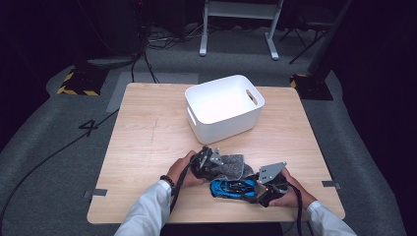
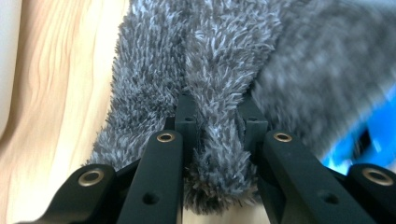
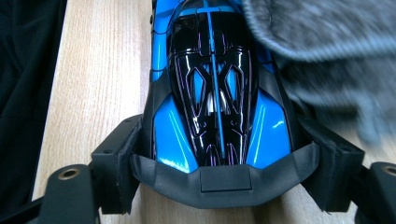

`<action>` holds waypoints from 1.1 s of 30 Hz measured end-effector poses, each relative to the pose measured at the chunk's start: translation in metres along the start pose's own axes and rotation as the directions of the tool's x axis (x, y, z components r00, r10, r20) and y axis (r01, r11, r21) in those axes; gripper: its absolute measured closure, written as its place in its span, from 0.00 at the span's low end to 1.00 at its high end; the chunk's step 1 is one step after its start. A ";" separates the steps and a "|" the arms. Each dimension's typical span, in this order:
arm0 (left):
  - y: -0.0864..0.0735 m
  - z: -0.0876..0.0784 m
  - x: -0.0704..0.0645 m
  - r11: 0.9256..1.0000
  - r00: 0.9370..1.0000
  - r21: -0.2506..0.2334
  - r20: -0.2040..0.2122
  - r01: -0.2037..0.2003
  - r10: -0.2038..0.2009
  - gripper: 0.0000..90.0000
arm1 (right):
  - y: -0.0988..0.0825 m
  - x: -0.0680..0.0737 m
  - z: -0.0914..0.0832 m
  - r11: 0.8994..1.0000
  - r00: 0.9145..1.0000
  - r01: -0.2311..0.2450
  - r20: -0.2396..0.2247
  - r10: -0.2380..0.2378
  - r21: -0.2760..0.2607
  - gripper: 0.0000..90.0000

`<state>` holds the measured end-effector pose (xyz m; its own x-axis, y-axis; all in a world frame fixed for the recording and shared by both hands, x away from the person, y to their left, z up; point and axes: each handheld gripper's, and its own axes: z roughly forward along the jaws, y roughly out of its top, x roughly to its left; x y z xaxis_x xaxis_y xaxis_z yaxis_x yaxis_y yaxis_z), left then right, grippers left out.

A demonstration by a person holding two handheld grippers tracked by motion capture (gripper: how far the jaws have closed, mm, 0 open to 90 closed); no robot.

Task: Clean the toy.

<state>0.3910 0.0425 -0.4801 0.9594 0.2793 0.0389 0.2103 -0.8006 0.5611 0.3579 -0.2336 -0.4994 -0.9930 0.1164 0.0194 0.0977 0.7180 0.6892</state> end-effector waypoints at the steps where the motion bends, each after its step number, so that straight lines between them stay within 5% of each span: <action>1: -0.005 -0.003 0.000 1.000 1.000 -0.005 0.002 0.005 -0.005 0.84 | 0.000 0.000 0.000 1.000 1.000 -0.004 0.003 0.004 -0.002 0.27; 8: -0.028 -0.019 -0.015 1.000 1.000 -0.005 -0.010 0.015 -0.015 0.84 | -0.001 0.001 -0.001 1.000 1.000 -0.003 0.013 0.003 0.006 0.27; 14: -0.041 -0.026 -0.033 0.999 0.999 -0.035 0.021 0.031 -0.030 0.84 | -0.001 0.001 -0.002 1.000 1.000 -0.014 0.024 0.014 0.006 0.27; 22: -0.039 -0.028 -0.062 0.999 0.996 -0.026 0.084 -0.029 0.031 0.84 | -0.002 0.000 -0.003 1.000 0.999 -0.020 0.032 0.019 0.011 0.27; 24: -0.040 -0.029 -0.068 0.999 0.997 -0.027 0.073 -0.036 0.038 0.84 | -0.002 0.000 -0.003 1.000 0.999 -0.023 0.034 0.022 0.008 0.27; 33: -0.017 -0.010 -0.078 0.994 0.990 -0.070 0.115 -0.080 0.087 0.84 | -0.001 -0.003 -0.002 0.999 0.997 -0.043 0.061 0.043 0.006 0.27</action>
<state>0.3112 0.0396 -0.4839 0.9893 0.1455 -0.0078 0.1197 -0.7813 0.6126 0.3609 -0.2356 -0.4987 -0.9821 0.1886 0.0047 0.1408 0.7163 0.6835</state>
